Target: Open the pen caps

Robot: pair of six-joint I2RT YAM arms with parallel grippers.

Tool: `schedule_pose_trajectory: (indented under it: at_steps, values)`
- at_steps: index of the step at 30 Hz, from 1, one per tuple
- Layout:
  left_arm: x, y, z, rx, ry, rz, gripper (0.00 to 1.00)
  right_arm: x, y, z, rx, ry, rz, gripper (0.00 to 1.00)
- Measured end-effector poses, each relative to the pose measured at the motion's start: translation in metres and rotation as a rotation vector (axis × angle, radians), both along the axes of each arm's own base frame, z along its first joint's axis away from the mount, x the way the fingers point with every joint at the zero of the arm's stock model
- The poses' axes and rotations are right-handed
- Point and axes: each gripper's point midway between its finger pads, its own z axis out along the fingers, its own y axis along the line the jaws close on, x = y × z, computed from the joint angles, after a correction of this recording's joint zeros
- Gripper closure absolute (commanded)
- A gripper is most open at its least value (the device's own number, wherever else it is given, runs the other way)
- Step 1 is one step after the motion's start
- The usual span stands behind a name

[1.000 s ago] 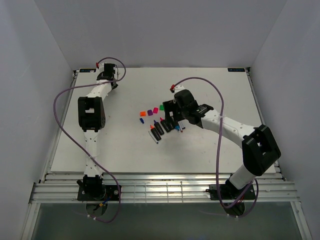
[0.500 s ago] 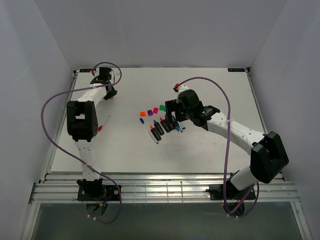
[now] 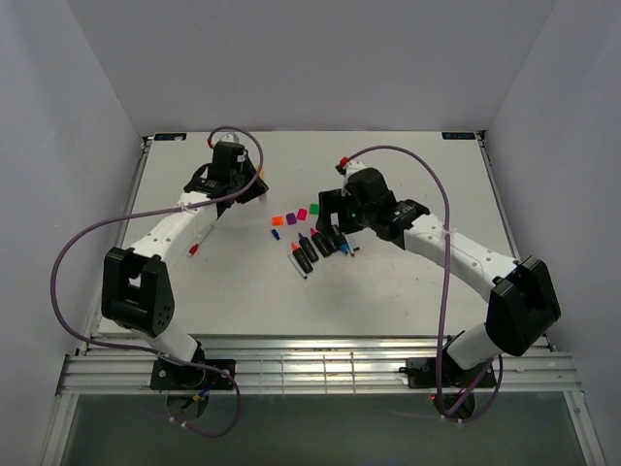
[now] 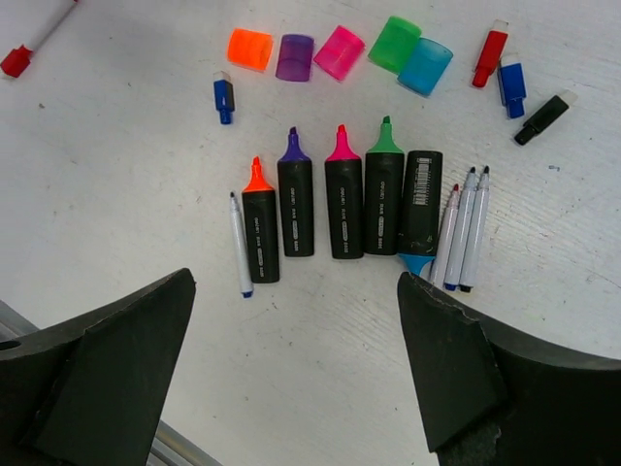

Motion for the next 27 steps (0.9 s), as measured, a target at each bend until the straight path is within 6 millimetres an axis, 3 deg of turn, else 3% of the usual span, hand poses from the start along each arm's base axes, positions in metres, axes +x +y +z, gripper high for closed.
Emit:
schedule_pose_trajectory:
  at_steps: [4, 6, 14, 27]
  values:
    - [-0.038, -0.007, -0.035, -0.008, 0.092, -0.058, 1.00, 0.002, 0.005, 0.008, 0.039, 0.017, 0.022, 0.10]
    - [-0.060, -0.010, -0.041, -0.024, 0.117, -0.099, 1.00, 0.007, 0.011, 0.012, 0.062, 0.026, 0.036, 0.10]
    - [-0.117, -0.029, -0.011, -0.107, -0.017, -0.274, 1.00, 0.024, 0.048, 0.009, 0.150, 0.115, 0.114, 0.09]
    - [-0.150, -0.028, -0.031, -0.117, -0.030, -0.342, 1.00, 0.033, 0.097, 0.013, 0.352, 0.215, 0.179, 0.01]
